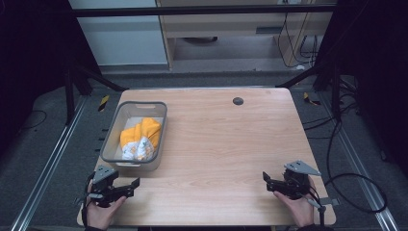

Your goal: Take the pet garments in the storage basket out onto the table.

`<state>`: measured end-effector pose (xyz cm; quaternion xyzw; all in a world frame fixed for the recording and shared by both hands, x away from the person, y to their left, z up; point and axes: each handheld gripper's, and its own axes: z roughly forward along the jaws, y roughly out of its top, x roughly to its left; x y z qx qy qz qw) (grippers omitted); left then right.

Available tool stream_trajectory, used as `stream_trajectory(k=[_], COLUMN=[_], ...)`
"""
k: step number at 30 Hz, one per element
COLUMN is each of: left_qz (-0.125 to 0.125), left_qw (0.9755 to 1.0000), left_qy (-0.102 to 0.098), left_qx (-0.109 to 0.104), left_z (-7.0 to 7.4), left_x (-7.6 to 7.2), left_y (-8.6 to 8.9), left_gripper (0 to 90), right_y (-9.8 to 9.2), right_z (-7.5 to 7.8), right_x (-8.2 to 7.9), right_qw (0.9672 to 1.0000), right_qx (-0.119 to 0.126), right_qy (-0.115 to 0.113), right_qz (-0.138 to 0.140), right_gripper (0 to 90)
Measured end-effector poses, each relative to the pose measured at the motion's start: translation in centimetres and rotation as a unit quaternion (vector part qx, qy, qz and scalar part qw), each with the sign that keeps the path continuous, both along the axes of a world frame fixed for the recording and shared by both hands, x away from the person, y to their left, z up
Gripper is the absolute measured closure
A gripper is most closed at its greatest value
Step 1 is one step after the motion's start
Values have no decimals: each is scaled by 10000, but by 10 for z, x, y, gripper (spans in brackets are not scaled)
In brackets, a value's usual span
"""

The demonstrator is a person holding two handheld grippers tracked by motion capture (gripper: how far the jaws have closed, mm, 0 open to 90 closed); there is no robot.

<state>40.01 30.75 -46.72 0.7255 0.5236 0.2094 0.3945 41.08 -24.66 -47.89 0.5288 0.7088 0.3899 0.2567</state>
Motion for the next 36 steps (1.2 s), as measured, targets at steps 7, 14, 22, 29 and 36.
stream_trajectory(k=[7, 14, 22, 29, 36], left_qz=[109, 153, 193, 137, 120], left_qw=[9999, 9996, 9989, 9986, 9979], left_qy=[-68, -183, -301, -364, -483], left_qx=[-116, -175, -307, -357, -410], left_z=[6, 14, 23, 30, 39], left_x=[0, -1, -4, -5, -7], left_y=[4, 6, 9, 8, 10], left_gripper=[94, 115, 118, 124, 130], right_y=[-2, -1, 0, 0, 1], right_z=[0, -2, -2, -3, -3], right_x=[0, 0, 0, 0, 0], right_qw=[10000, 10000, 9999, 9999, 9999], right_qx=[79, -78, -113, -124, -153], right_qy=[44, 32, 32, 24, 0], right_qz=[-18, 23, 35, 53, 81], right_gripper=[64, 62, 63, 63, 64])
